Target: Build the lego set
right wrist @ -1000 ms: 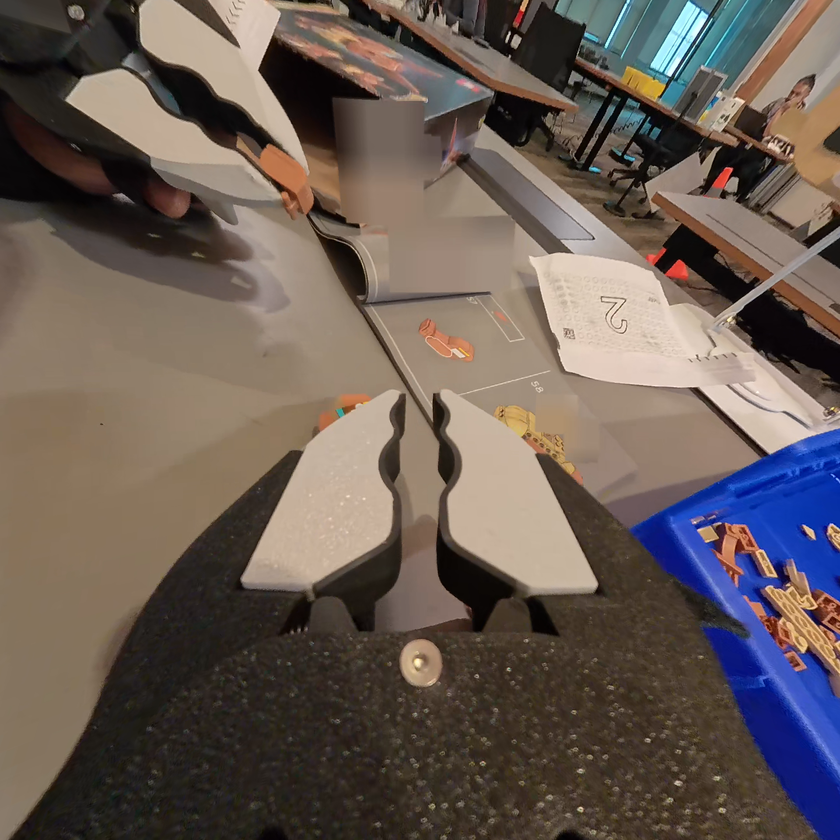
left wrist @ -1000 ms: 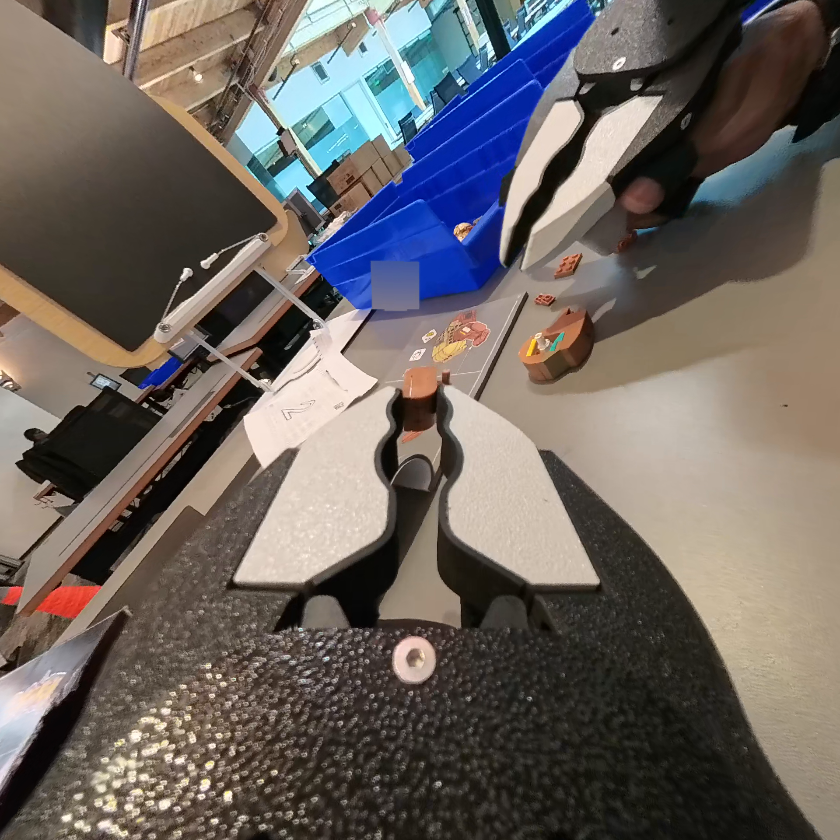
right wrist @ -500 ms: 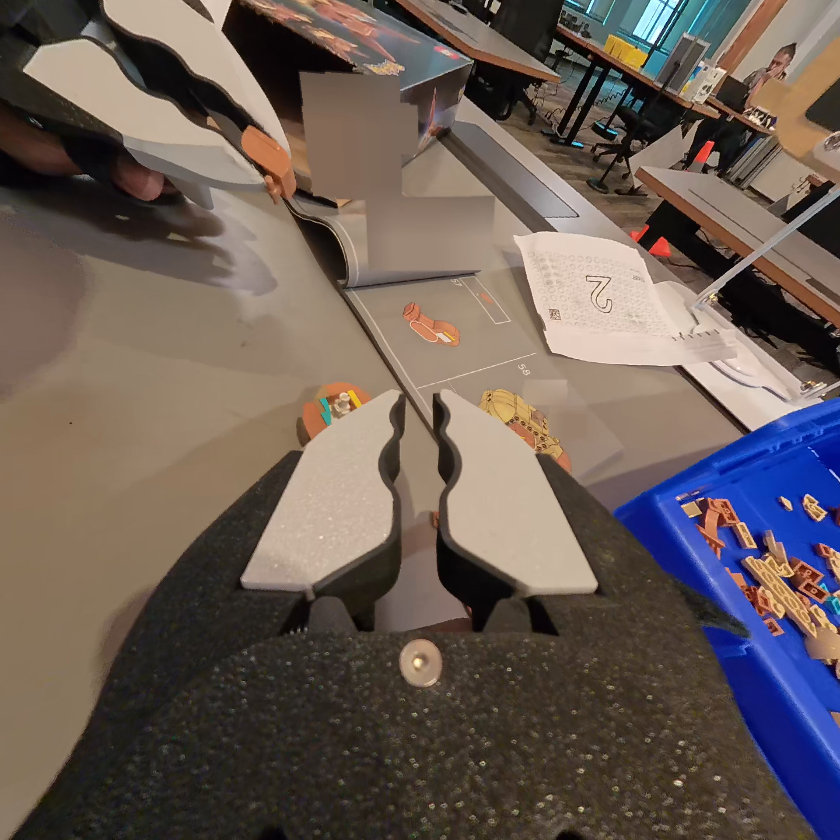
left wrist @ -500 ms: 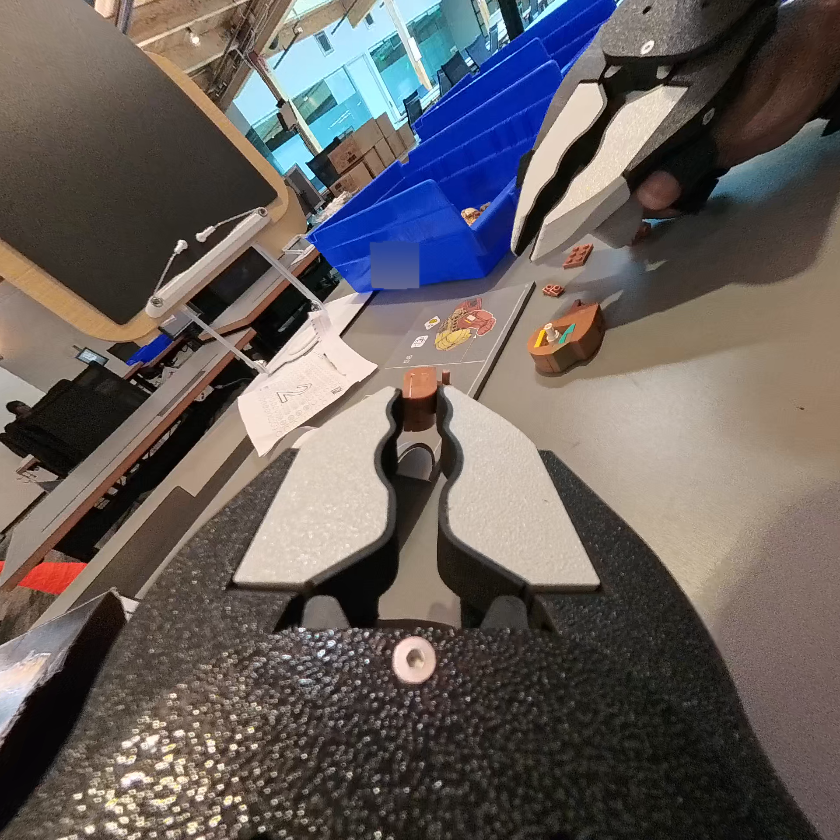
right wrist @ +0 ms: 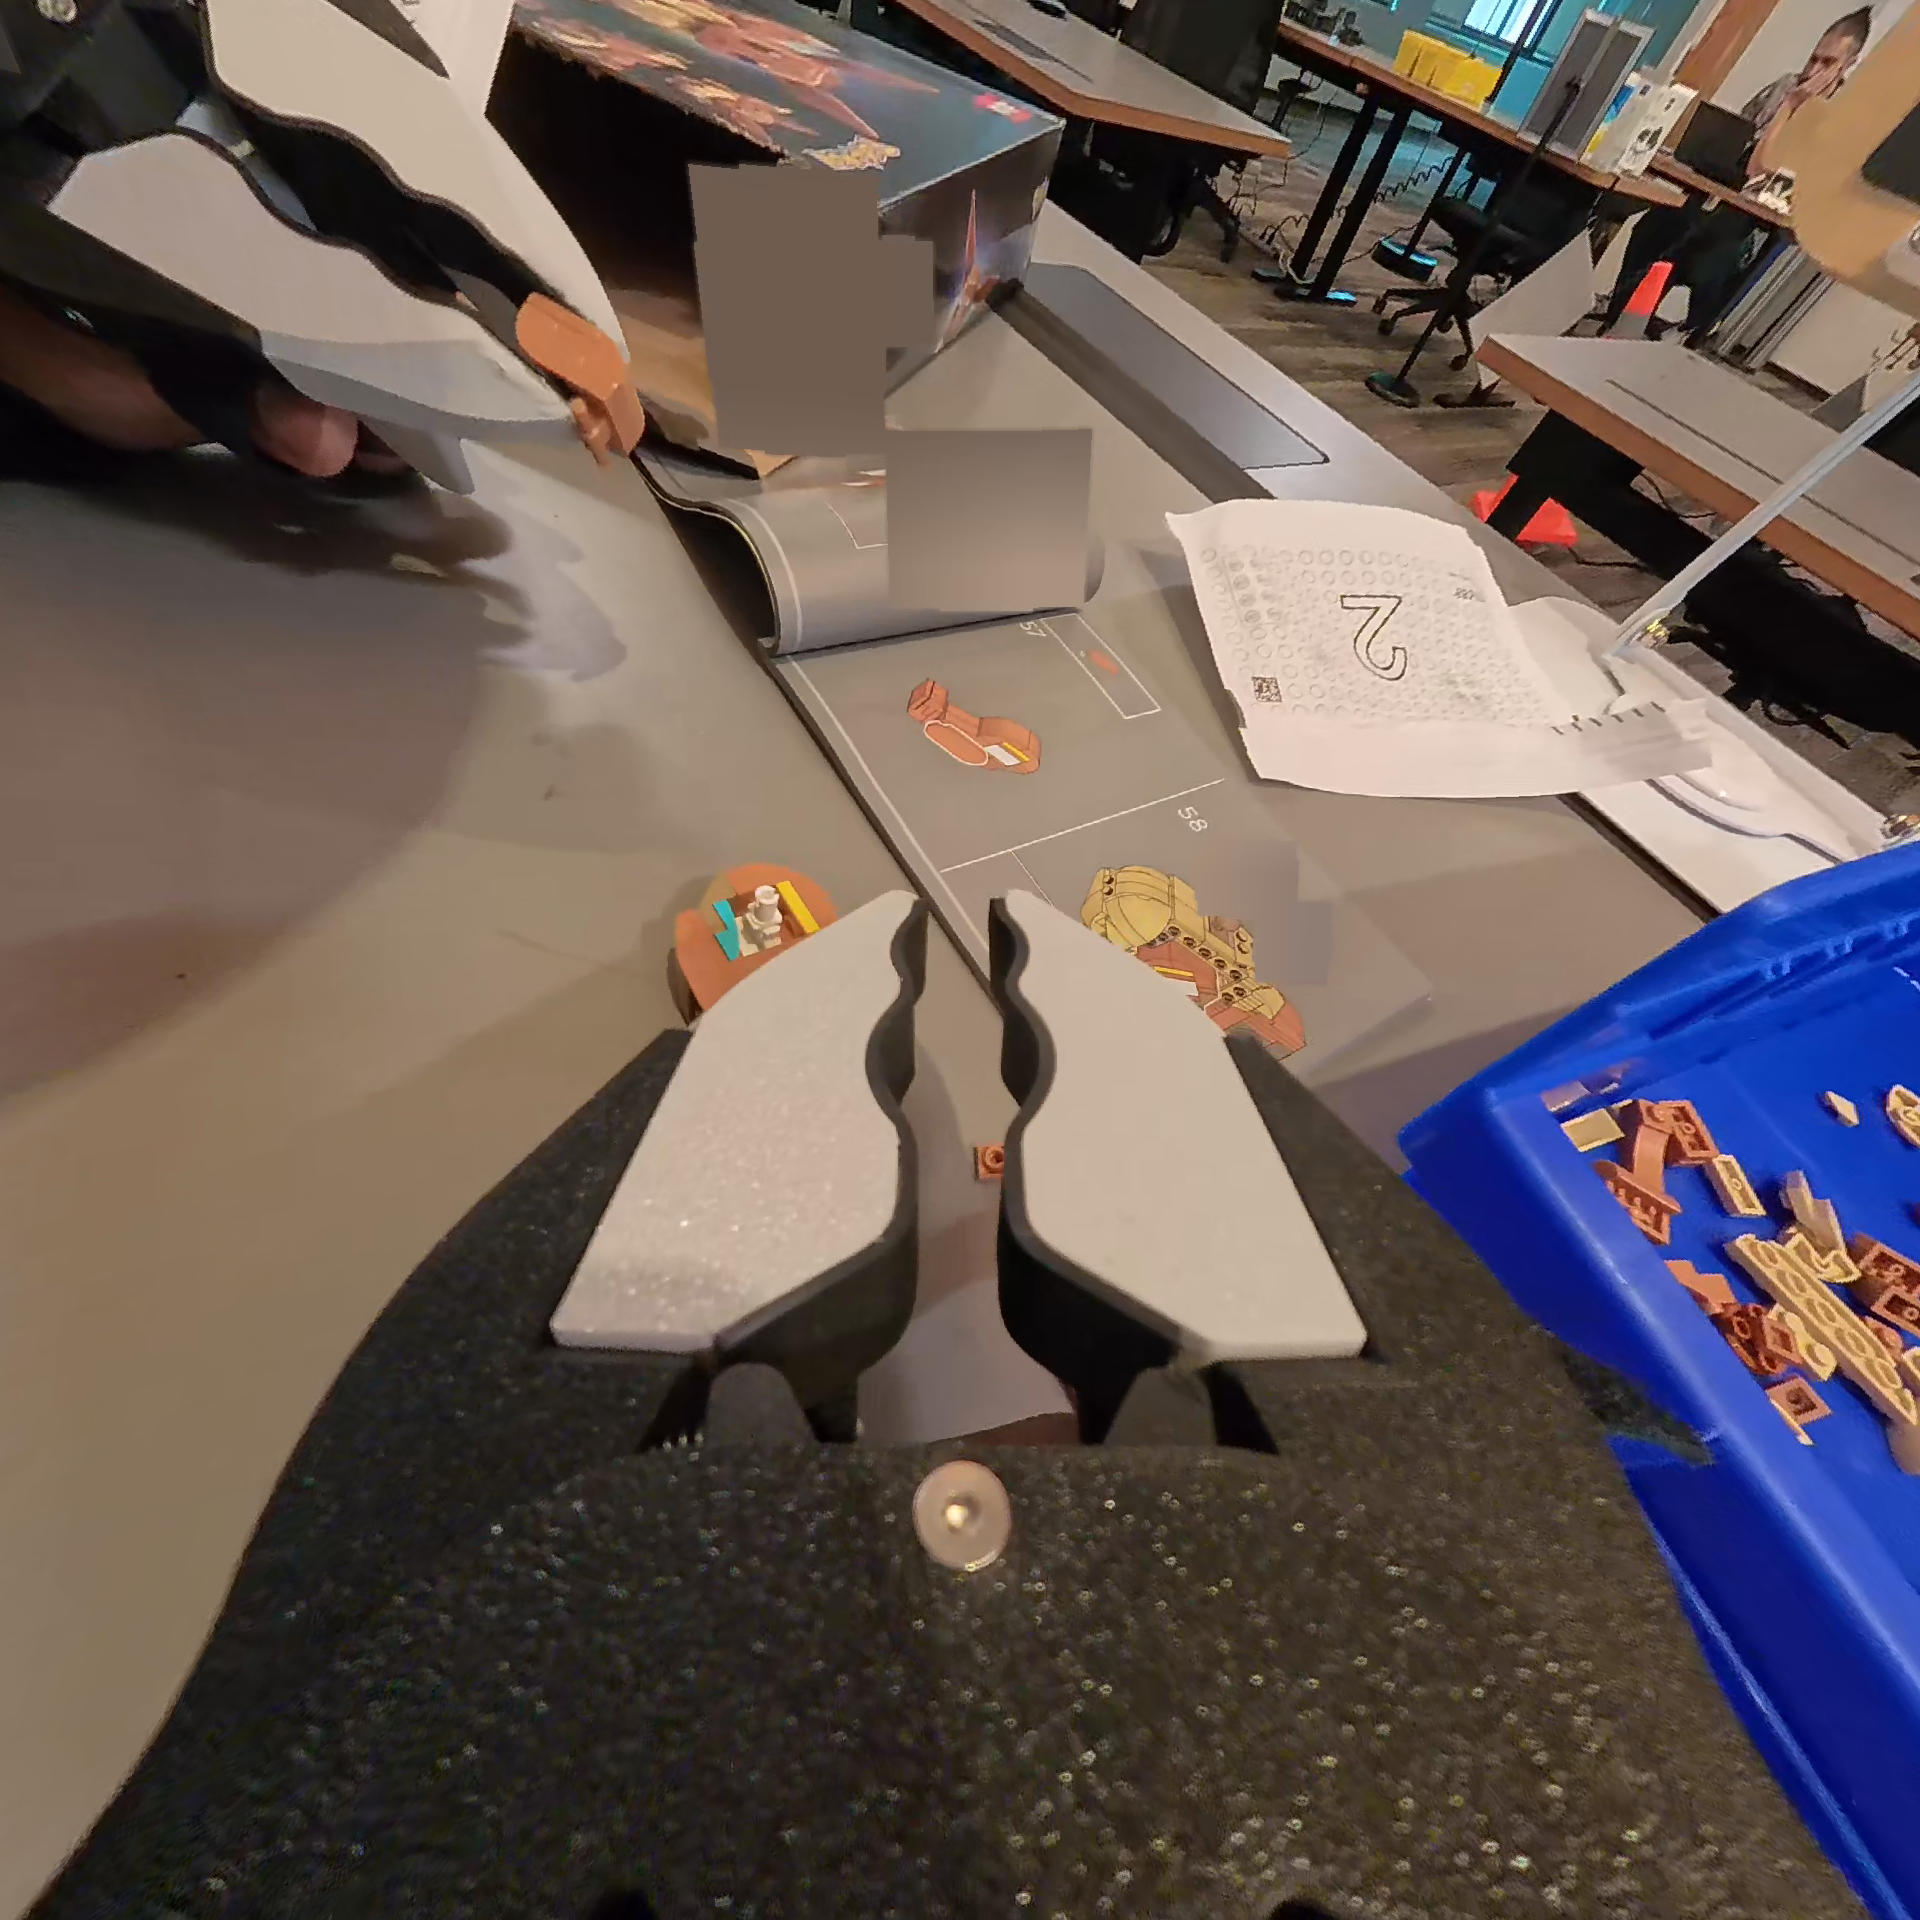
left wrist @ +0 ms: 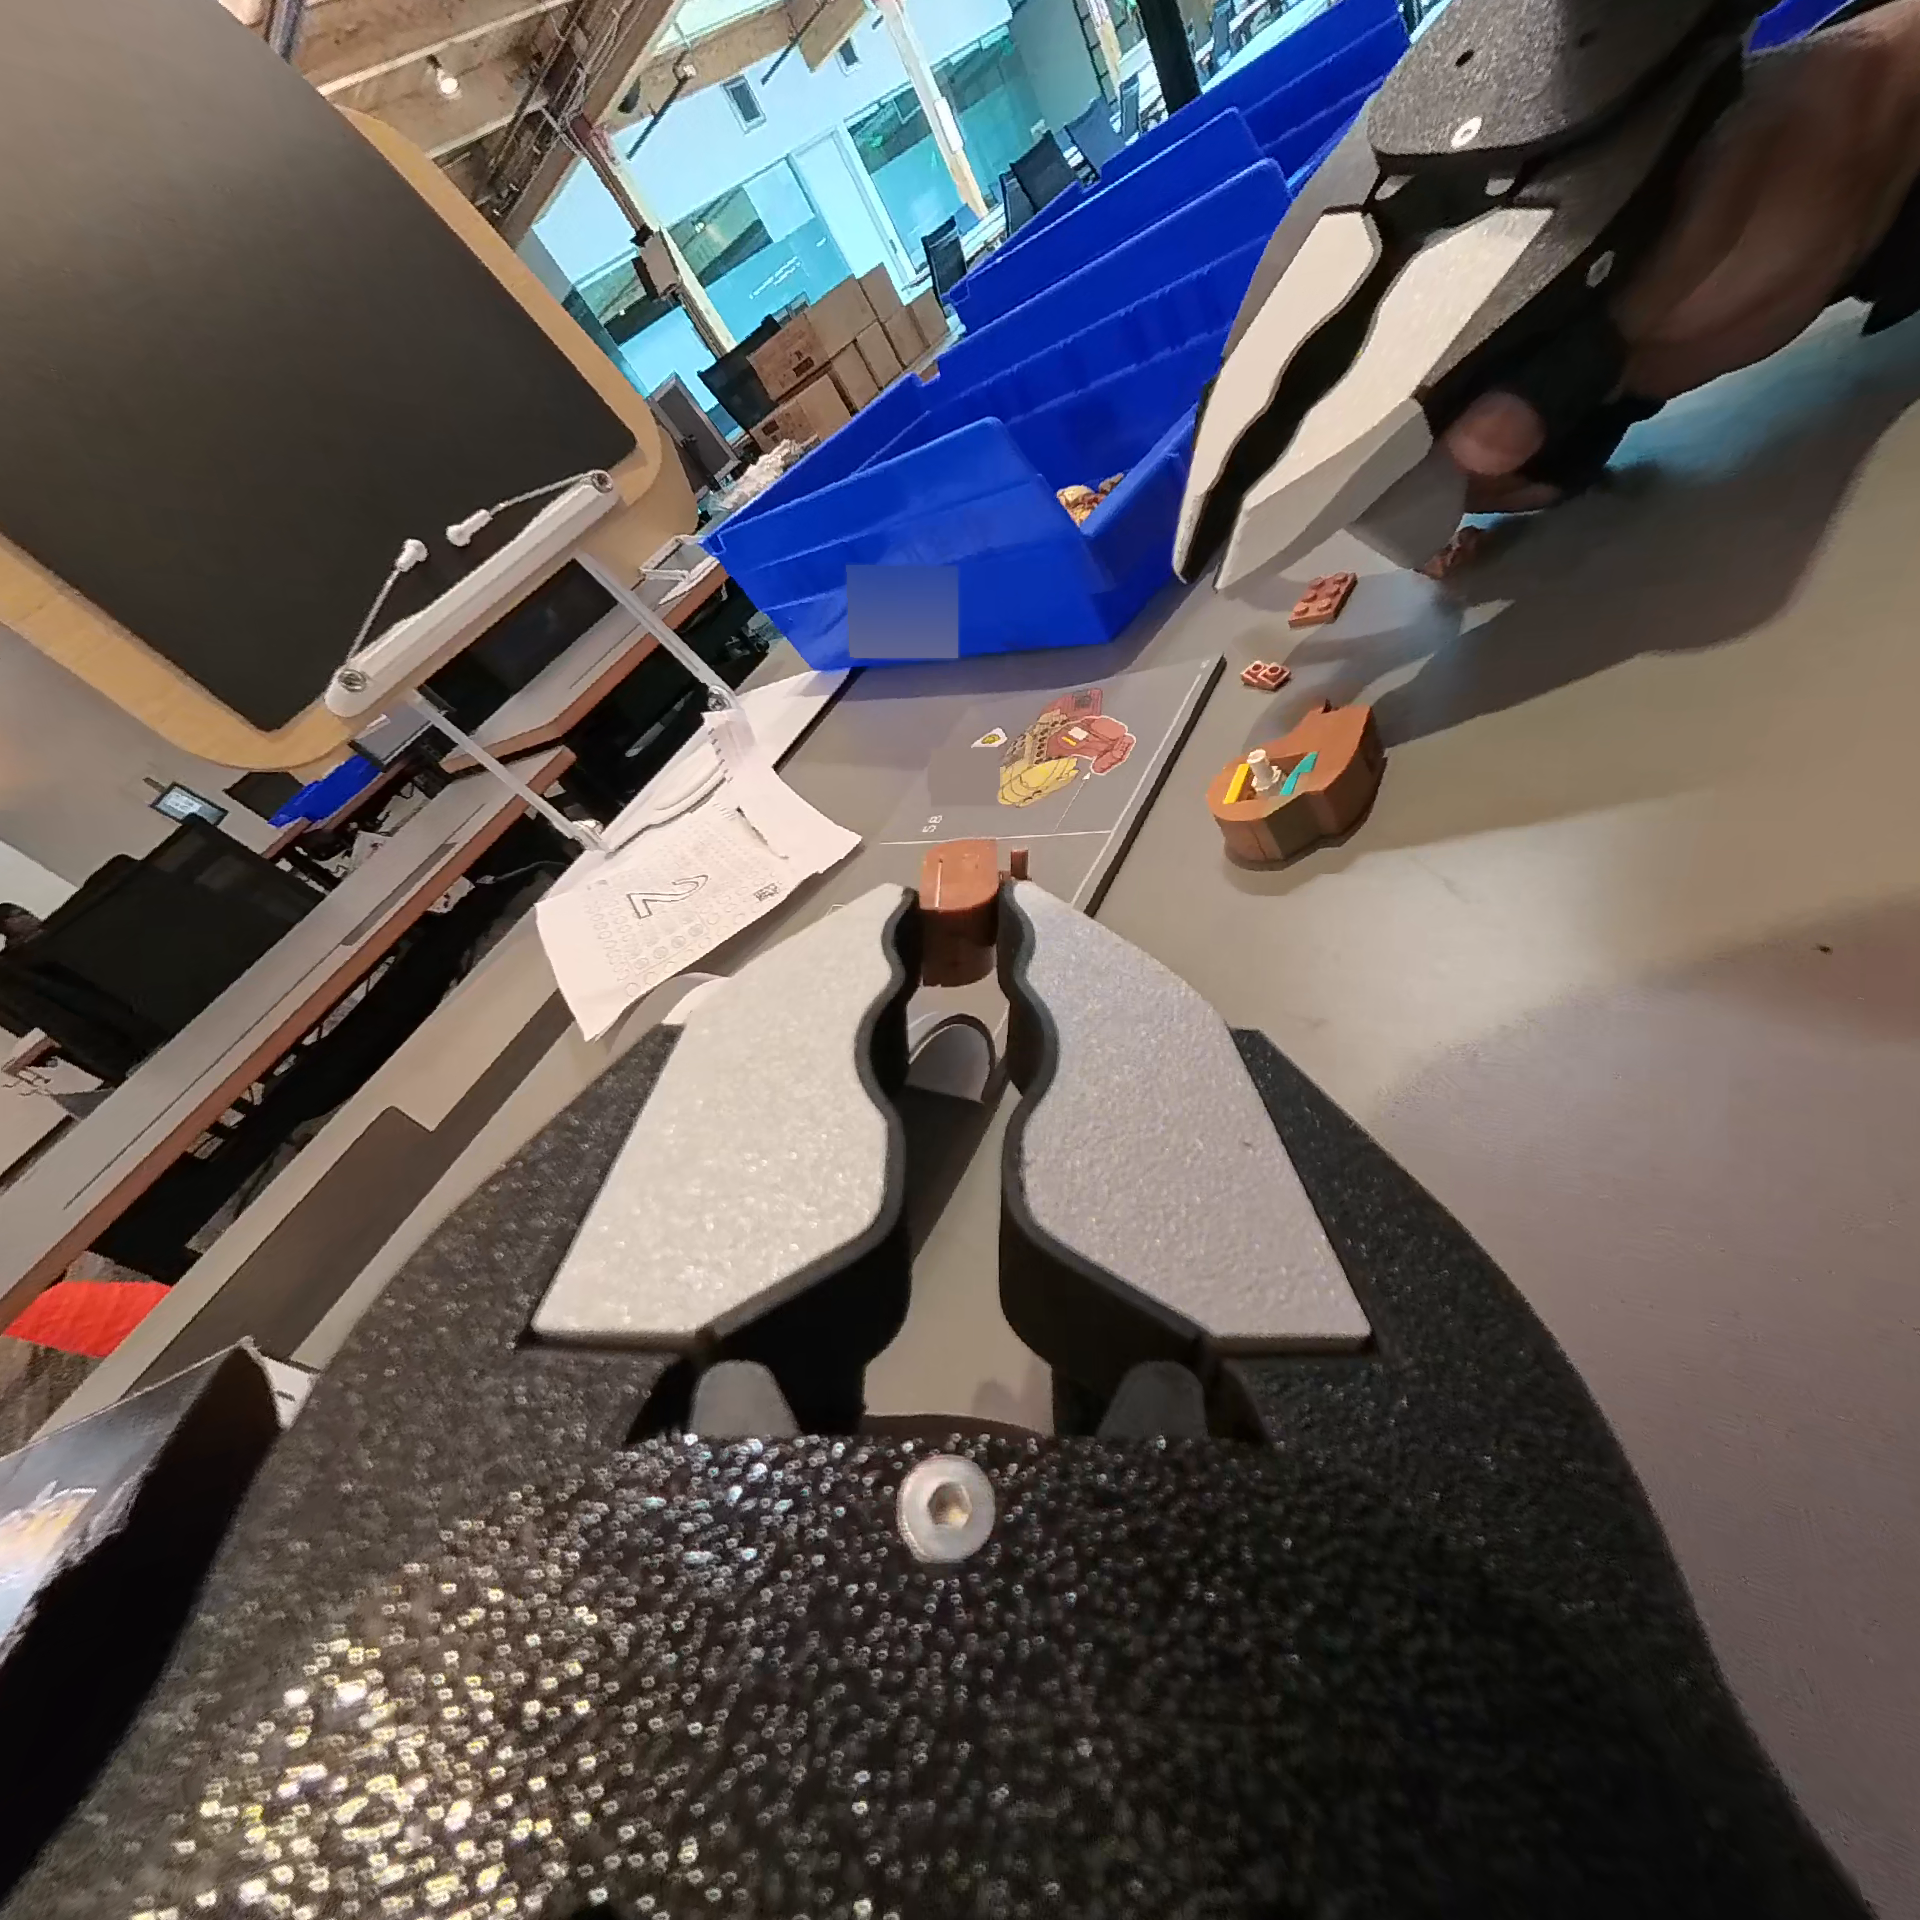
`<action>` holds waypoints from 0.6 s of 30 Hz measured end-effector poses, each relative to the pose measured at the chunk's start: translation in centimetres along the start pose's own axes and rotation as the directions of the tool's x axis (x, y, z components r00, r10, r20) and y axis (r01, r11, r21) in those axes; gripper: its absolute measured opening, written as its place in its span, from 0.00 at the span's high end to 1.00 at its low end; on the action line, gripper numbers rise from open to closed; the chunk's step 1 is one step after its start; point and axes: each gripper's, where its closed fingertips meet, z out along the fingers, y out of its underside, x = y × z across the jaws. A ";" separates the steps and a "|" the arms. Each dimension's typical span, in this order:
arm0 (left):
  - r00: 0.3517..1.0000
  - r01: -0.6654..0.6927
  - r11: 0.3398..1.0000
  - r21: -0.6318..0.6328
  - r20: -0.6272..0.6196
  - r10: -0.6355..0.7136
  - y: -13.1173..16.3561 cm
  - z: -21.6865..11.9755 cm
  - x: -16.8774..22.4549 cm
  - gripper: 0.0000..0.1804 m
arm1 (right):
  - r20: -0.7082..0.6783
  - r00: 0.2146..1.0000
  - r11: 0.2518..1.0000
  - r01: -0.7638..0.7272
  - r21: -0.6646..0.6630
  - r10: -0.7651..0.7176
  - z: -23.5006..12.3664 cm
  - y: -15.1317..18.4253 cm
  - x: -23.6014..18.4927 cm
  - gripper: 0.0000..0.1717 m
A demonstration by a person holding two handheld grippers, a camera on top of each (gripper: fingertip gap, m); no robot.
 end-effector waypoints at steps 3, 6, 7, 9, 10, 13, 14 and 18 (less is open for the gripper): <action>1.000 0.013 1.000 0.004 0.004 -0.013 0.0 -0.1 -0.2 0.93 | 0.000 1.000 1.000 0.000 0.000 0.000 0.0 0.0 0.0 0.94; 0.999 0.043 0.999 0.018 0.015 -0.043 -0.1 -0.2 -0.6 0.93 | -0.001 1.000 1.000 0.001 0.000 -0.001 0.0 0.0 0.0 0.94; 0.998 0.057 0.998 0.024 0.021 -0.057 -0.2 -0.3 -0.9 0.93 | 0.000 1.000 1.000 0.002 -0.001 -0.002 0.0 0.0 0.0 0.94; 0.996 0.079 0.997 0.024 0.032 -0.079 0.0 -0.4 -1.4 0.93 | 0.002 1.000 1.000 0.005 -0.005 -0.005 0.0 0.1 -0.1 0.94; 0.995 0.087 0.996 0.017 0.039 -0.088 0.1 -0.4 -1.7 0.93 | 0.002 1.000 1.000 0.006 -0.007 -0.006 0.0 0.1 -0.1 0.94; 0.992 0.118 0.993 0.018 0.039 -0.119 0.3 -0.6 -2.2 0.93 | 0.003 1.000 1.000 0.010 -0.010 -0.010 0.1 0.1 -0.2 0.94; 0.991 0.127 0.992 0.024 0.038 -0.128 0.2 -0.7 -2.3 0.93 | 0.002 1.000 1.000 0.010 -0.010 -0.010 0.1 0.1 -0.2 0.94; 0.989 0.142 0.989 0.030 0.034 -0.143 0.2 -0.8 -2.4 0.93 | 0.001 1.000 1.000 0.010 -0.009 -0.010 0.1 0.1 -0.1 0.94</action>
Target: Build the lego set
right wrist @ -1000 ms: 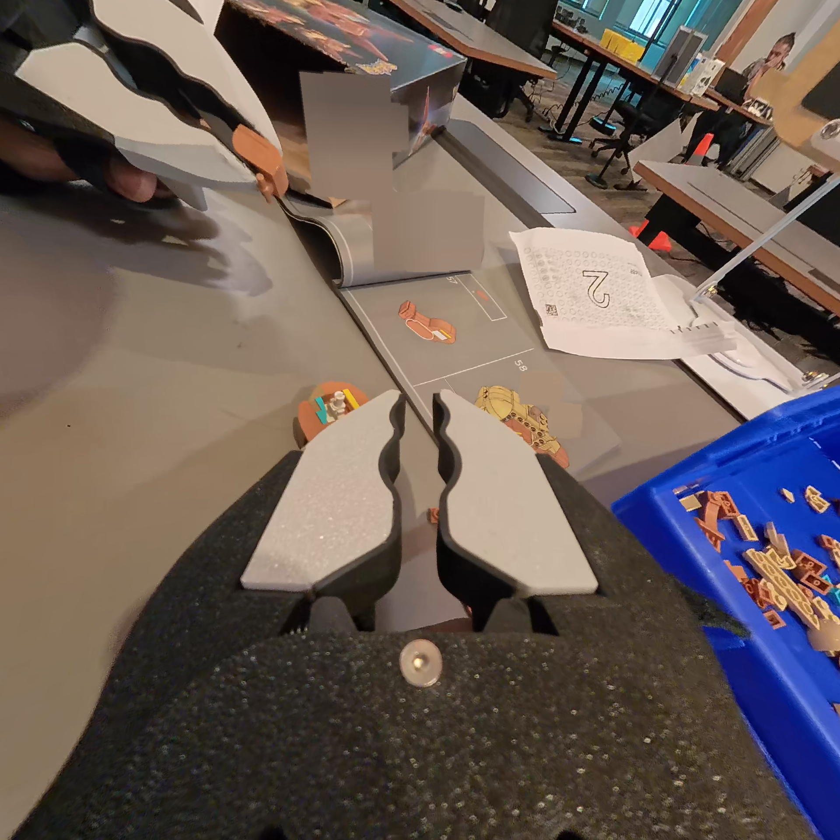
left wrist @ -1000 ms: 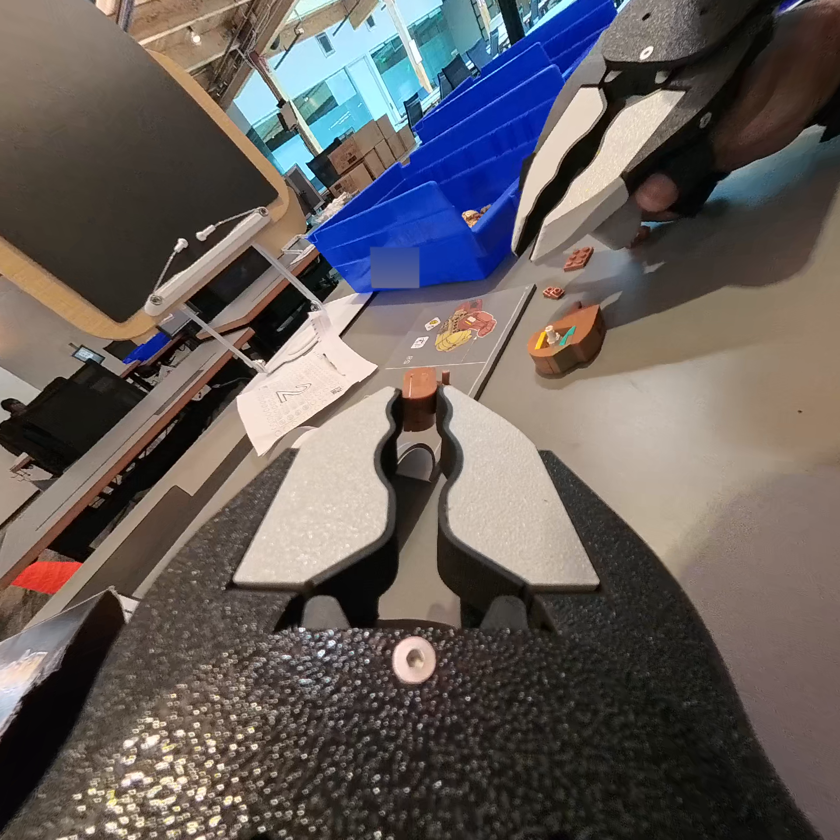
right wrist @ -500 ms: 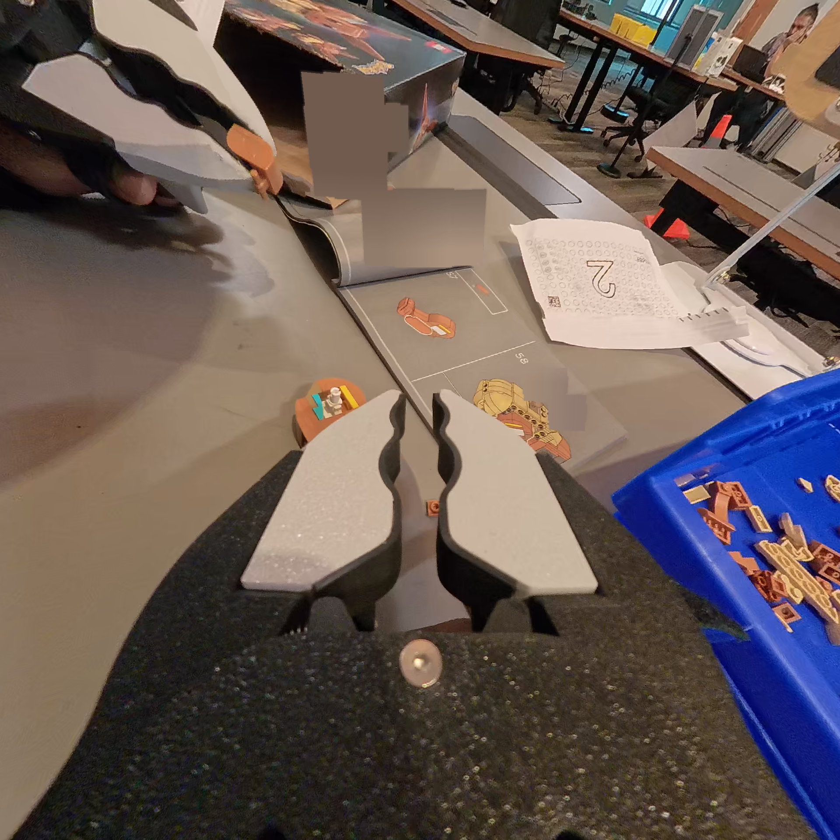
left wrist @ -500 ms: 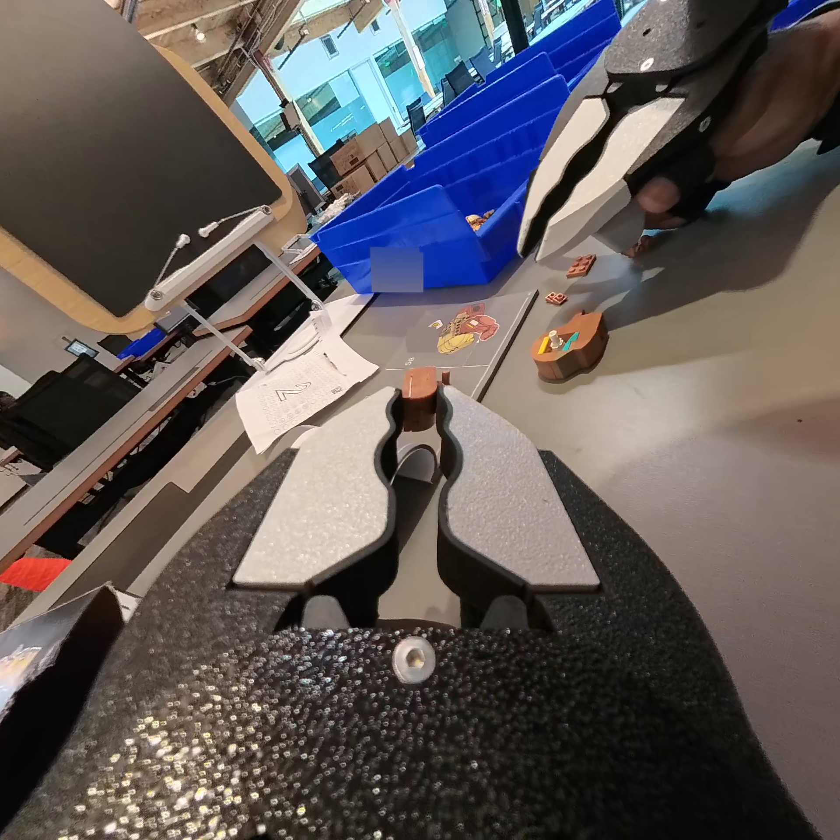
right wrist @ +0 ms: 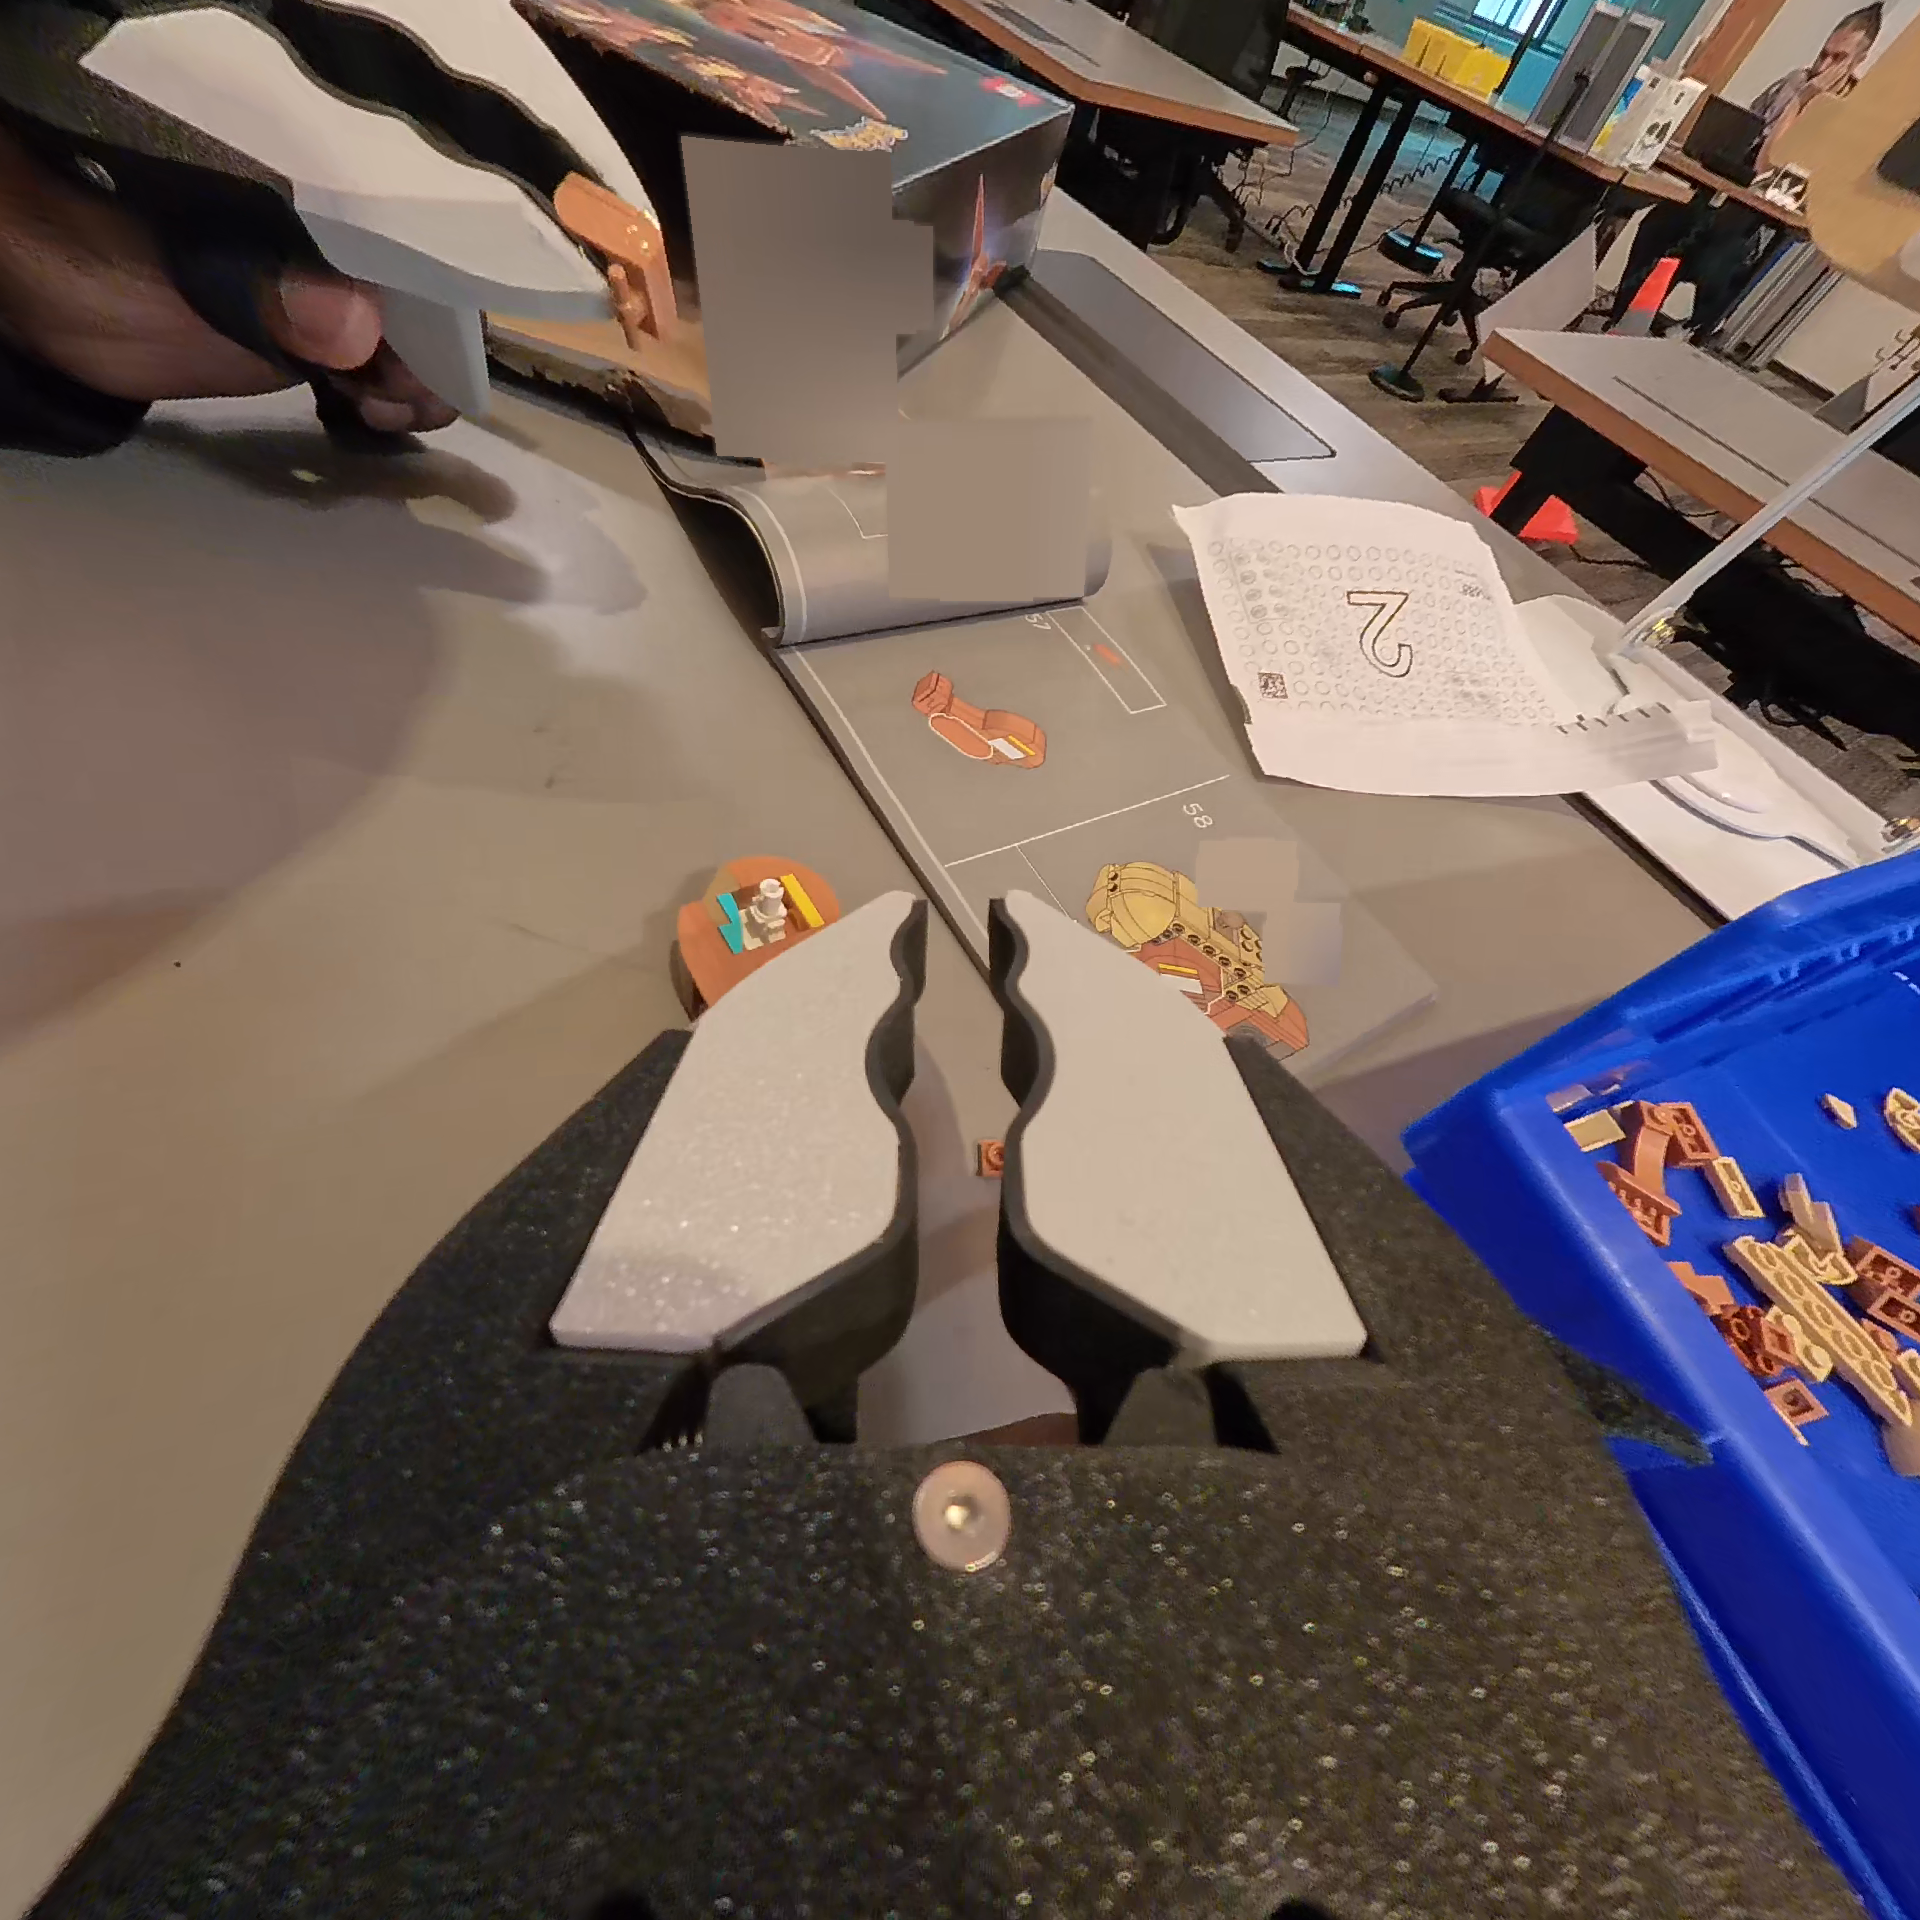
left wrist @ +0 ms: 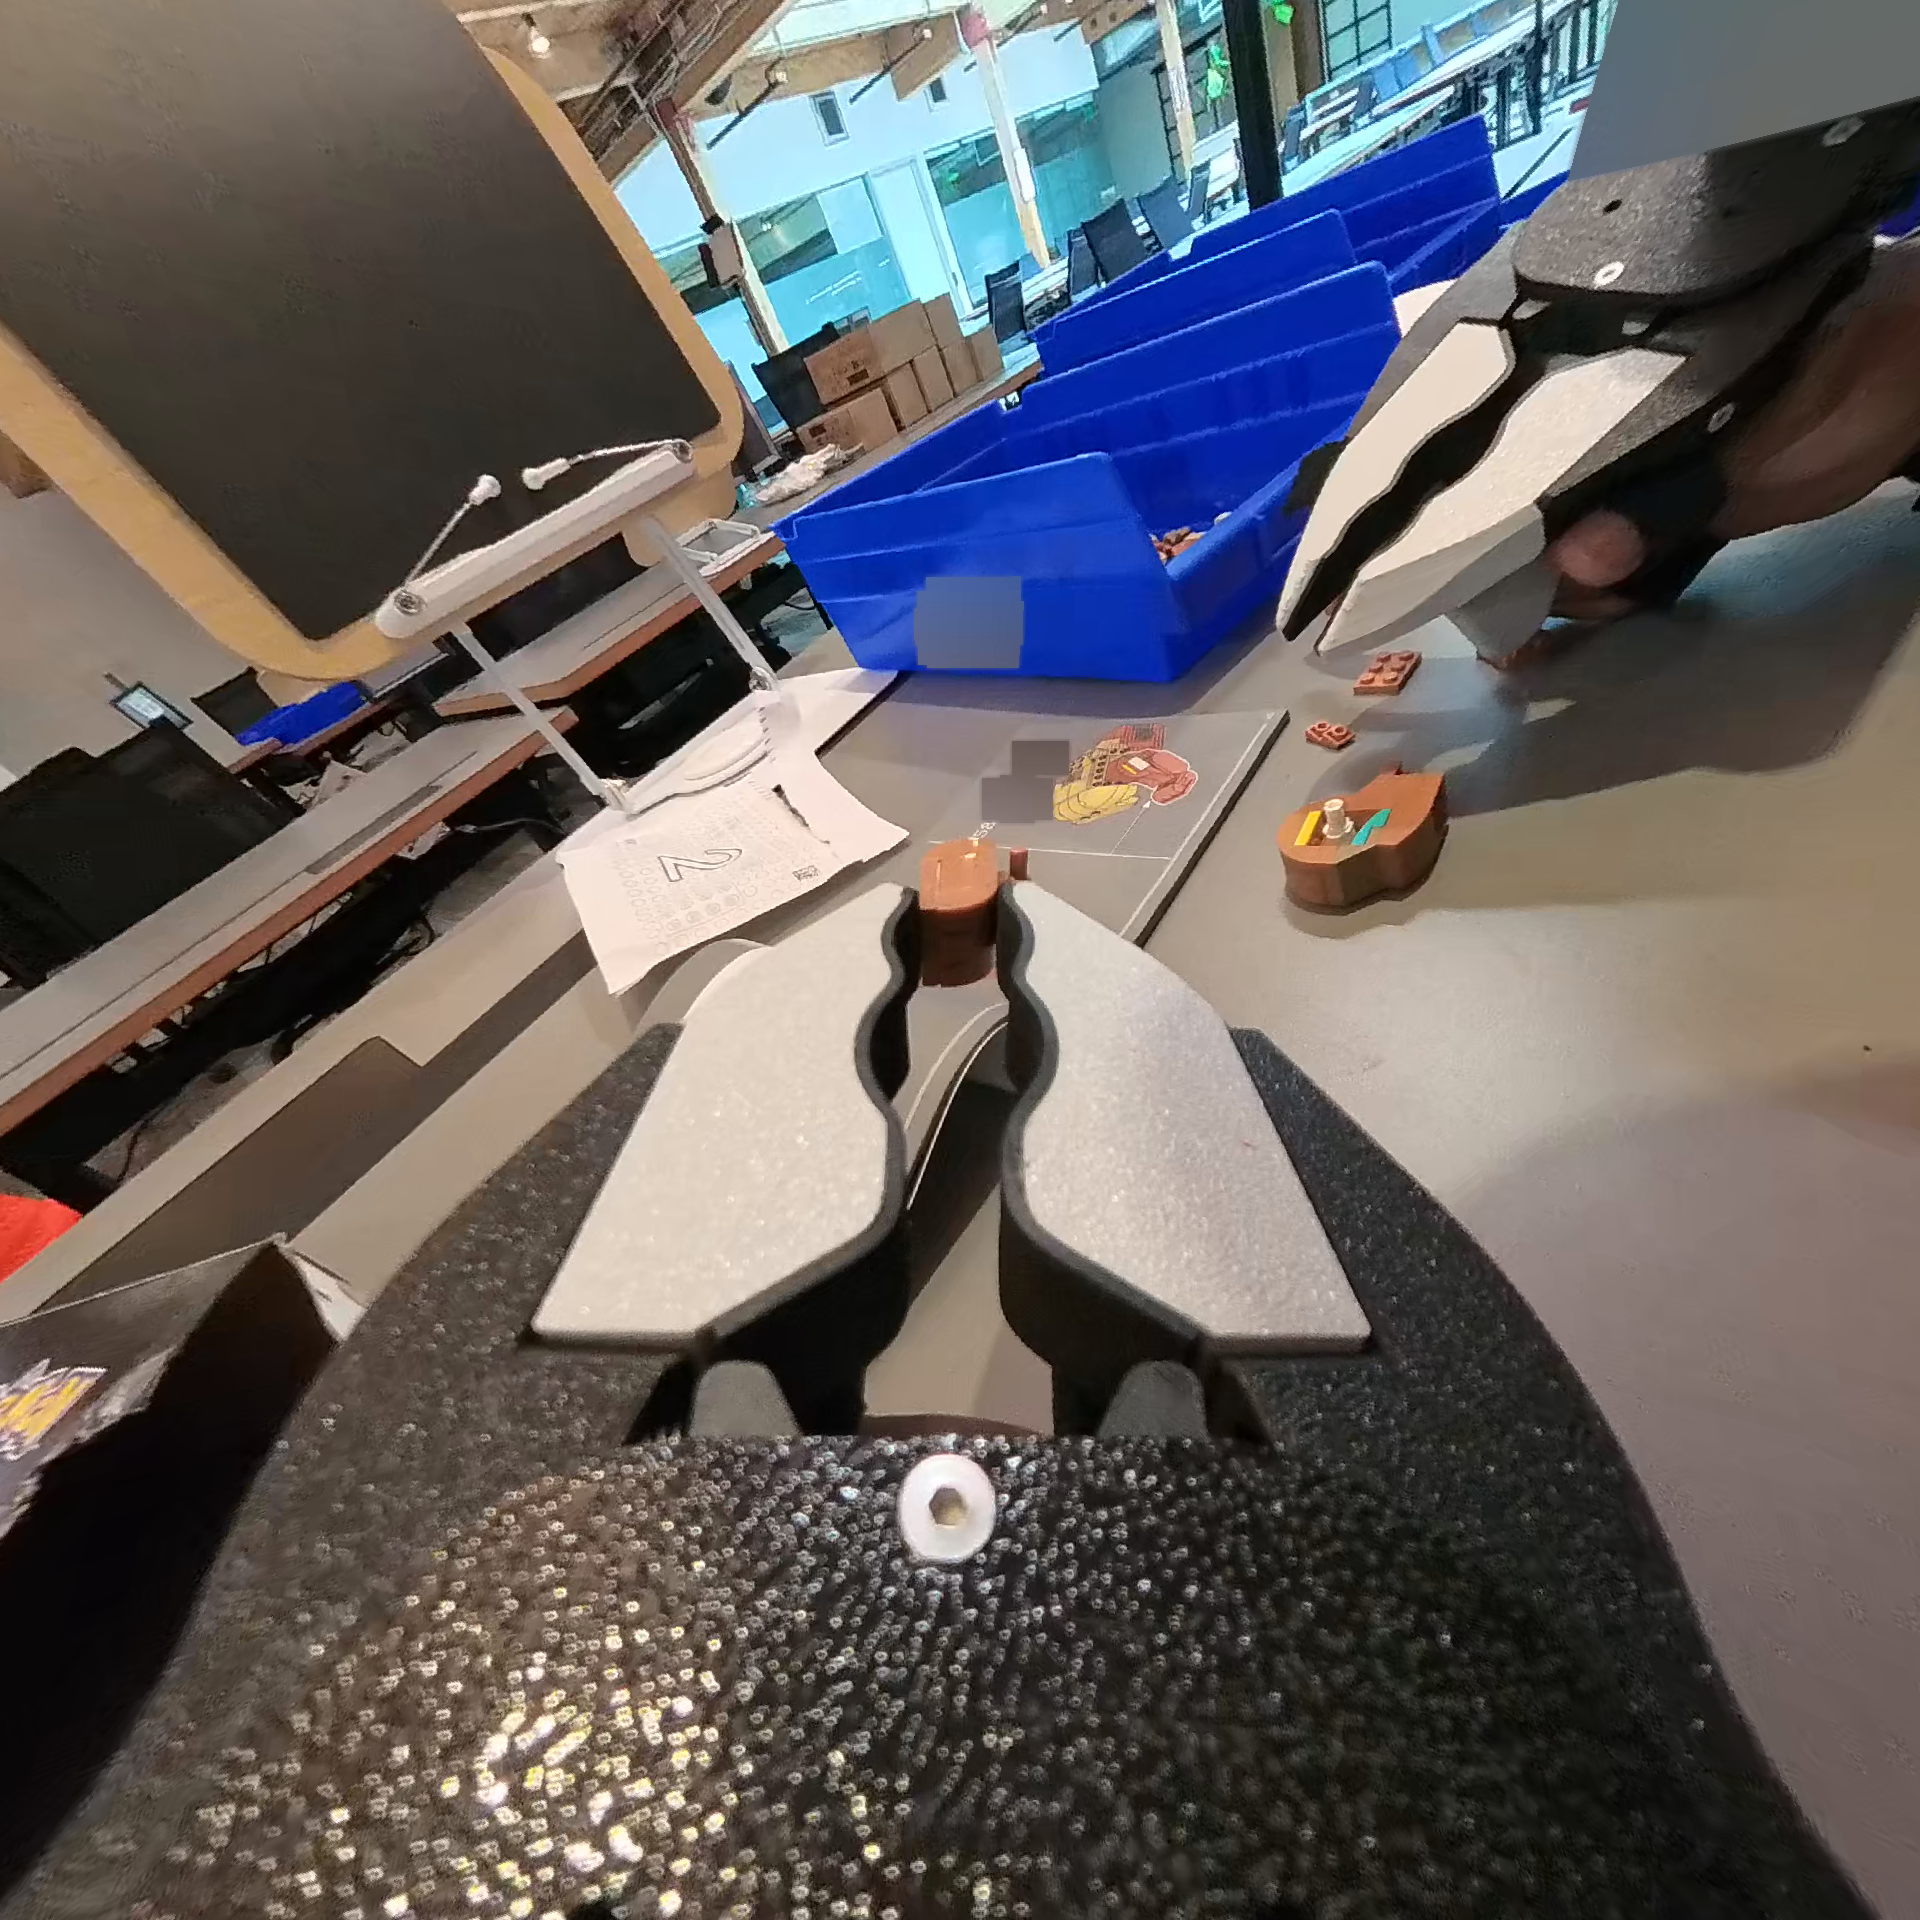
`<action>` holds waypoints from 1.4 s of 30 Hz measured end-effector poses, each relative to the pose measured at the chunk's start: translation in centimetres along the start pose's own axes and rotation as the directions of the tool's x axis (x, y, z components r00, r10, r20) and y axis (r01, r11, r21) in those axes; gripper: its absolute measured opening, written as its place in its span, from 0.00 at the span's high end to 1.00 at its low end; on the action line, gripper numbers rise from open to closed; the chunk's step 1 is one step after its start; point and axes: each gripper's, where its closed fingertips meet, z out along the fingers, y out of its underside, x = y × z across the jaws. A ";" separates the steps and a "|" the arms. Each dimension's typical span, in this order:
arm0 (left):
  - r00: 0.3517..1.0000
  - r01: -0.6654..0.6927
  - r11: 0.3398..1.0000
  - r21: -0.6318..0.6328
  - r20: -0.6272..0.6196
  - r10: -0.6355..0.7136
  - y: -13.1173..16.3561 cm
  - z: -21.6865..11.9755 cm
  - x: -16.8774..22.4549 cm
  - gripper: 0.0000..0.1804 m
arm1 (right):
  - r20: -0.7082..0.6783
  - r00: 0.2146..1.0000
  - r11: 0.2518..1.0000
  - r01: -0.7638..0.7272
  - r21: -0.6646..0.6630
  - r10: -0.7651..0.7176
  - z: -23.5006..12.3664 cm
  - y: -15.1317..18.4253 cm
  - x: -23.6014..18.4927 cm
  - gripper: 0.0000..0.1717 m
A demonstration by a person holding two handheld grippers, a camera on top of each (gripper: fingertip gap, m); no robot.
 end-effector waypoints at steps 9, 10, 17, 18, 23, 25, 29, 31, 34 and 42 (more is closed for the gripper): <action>1.000 -0.013 1.000 -0.008 0.000 0.013 0.1 0.1 0.1 0.93 | 0.005 1.000 1.000 -0.003 -0.002 0.003 0.0 0.0 0.0 0.94; 1.000 -0.012 1.000 -0.007 0.001 0.012 0.0 0.1 0.1 0.93 | 0.006 1.000 1.000 -0.002 -0.002 0.002 0.0 0.0 0.0 0.94; 1.000 -0.012 1.000 -0.013 0.000 0.012 0.1 0.1 0.2 0.93 | 0.008 1.000 1.000 0.001 -0.004 -0.001 0.0 0.1 -0.1 0.94; 1.000 -0.012 1.000 -0.013 0.001 0.012 0.1 0.1 0.2 0.93 | 0.008 1.000 1.000 0.001 -0.004 -0.001 0.0 0.1 -0.1 0.94; 1.000 -0.009 1.000 -0.014 0.002 0.009 0.1 0.1 0.1 0.93 | 0.009 1.000 1.000 0.003 -0.006 -0.003 0.0 0.1 -0.1 0.94; 1.000 -0.009 1.000 -0.014 0.003 0.009 0.1 0.1 0.1 0.93 | 0.009 1.000 1.000 0.004 -0.006 -0.004 0.0 0.1 -0.1 0.94; 1.000 -0.009 1.000 -0.015 0.003 0.009 0.1 0.1 0.1 0.93 | 0.012 1.000 1.000 0.004 -0.007 -0.004 0.0 0.1 -0.2 0.94; 1.000 -0.010 1.000 -0.015 0.004 0.010 0.1 0.1 0.1 0.93 | 0.012 1.000 1.000 0.004 -0.008 -0.004 0.0 0.1 -0.2 0.94; 1.000 -0.009 1.000 -0.014 0.005 0.010 0.0 0.1 0.1 0.93 | 0.011 1.000 1.000 0.004 -0.007 -0.004 0.0 0.1 -0.2 0.94; 1.000 -0.008 1.000 -0.013 0.005 0.008 0.0 0.1 0.1 0.93 | 0.011 1.000 1.000 0.005 -0.008 -0.005 0.0 0.1 -0.2 0.94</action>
